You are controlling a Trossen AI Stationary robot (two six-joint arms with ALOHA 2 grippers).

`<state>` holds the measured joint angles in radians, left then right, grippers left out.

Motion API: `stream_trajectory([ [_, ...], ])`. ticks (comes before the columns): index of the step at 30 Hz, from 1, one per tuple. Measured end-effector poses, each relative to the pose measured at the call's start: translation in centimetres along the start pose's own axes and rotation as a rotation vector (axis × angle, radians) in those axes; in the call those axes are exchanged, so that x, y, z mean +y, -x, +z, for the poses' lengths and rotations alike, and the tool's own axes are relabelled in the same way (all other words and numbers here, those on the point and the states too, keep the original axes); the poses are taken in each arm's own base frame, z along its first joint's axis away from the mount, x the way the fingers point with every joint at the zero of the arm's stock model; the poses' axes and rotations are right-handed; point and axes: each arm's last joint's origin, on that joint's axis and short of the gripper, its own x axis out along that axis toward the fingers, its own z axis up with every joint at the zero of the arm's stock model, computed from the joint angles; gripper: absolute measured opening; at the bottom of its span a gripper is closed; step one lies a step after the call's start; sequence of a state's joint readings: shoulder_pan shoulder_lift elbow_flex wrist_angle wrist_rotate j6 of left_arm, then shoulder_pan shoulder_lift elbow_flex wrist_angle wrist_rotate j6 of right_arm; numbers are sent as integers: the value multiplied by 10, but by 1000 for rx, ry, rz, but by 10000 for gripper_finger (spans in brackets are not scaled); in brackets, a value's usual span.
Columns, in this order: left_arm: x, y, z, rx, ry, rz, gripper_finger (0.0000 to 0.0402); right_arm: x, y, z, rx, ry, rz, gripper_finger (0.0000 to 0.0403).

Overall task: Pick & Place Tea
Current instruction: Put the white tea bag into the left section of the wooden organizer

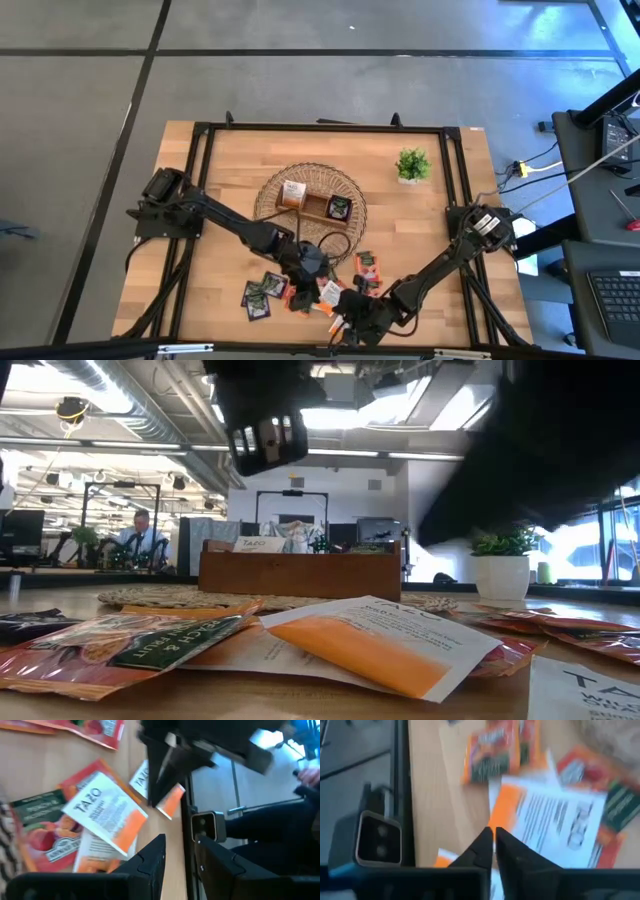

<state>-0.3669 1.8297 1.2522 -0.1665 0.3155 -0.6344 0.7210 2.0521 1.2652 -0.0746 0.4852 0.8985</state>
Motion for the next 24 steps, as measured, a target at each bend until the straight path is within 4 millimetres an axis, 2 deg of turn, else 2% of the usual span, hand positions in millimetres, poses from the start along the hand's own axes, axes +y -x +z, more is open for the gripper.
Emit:
stream_trajectory([
  [3, -8, -3, -7, 11, -92, -5, 102, -5, -1, -1, 77, -41, 1, 62],
  [6, -12, -5, -11, 17, -235, 3, 102, -8, -4, 2, 143, -89, 29, 114],
  [10, -15, -7, -14, -3, -330, 53, 102, -13, -7, 9, 254, -117, 104, 182],
  [13, -20, -9, -18, -4, -405, 74, 102, -14, 0, 17, 245, -73, 114, 215],
  [19, -32, -14, -33, 1, -599, 193, 90, -28, 39, 40, 175, -20, -39, 243],
  [21, -36, -15, -37, -18, -638, 243, 73, -38, 49, 46, 179, -43, -35, 245],
  [24, -40, -16, -41, -41, -670, 292, 39, -53, 50, 50, 196, -90, 60, 245],
])
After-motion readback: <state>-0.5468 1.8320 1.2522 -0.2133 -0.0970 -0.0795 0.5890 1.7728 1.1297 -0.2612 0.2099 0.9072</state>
